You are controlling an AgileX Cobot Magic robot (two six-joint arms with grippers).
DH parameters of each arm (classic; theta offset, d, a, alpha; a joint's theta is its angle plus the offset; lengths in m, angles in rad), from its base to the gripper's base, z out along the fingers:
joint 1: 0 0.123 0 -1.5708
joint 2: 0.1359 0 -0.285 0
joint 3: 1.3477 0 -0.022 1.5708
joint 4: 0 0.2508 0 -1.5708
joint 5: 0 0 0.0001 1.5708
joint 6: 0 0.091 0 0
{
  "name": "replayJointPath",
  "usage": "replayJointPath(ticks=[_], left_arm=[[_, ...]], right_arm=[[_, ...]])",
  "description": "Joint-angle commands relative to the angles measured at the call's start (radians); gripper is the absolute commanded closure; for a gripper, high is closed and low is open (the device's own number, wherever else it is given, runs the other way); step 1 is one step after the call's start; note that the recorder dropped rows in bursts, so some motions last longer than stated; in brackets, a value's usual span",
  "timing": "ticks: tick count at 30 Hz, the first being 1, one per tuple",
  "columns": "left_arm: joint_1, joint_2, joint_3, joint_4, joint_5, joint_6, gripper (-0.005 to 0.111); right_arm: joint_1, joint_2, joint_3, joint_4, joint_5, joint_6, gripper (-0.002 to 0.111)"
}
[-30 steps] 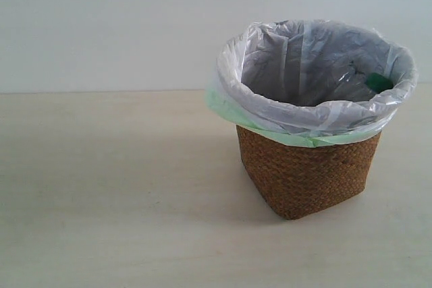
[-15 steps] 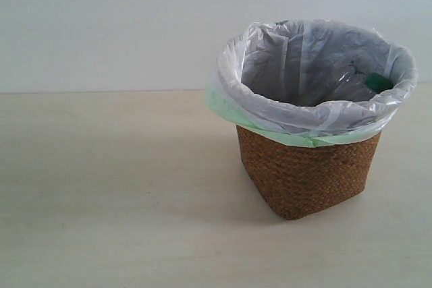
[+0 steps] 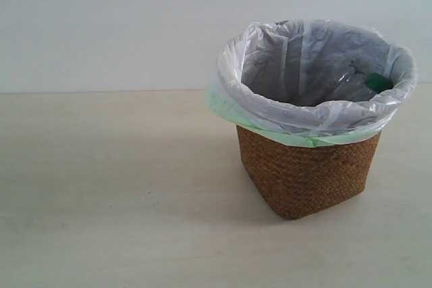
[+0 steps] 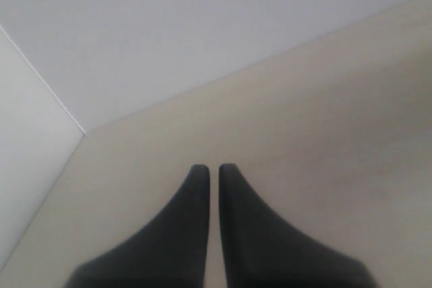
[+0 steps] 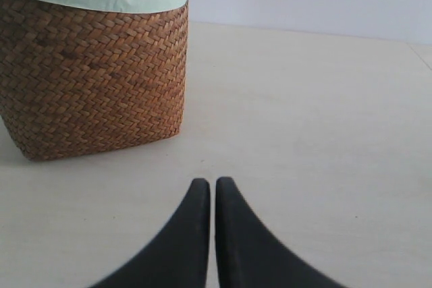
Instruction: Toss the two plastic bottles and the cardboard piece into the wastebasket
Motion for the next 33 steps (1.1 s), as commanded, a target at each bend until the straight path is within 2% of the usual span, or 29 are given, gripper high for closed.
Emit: replayJointPath(ticks=[1,9,33], left_arm=[[0.003,-0.002,0.003,-0.008,0.039,-0.039,0.103],[0.003,-0.002,0.003,-0.009,0.039,-0.332,0.103],[0.003,-0.002,0.003,-0.009,0.039,-0.334,0.103]], right_arm=[[-0.005,-0.005,-0.001,-0.002,-0.009,0.000,0.108],[-0.005,-0.005,-0.001,-0.002,-0.009,0.000,0.108],[-0.005,-0.005,-0.001,-0.002,-0.009,0.000,0.108]])
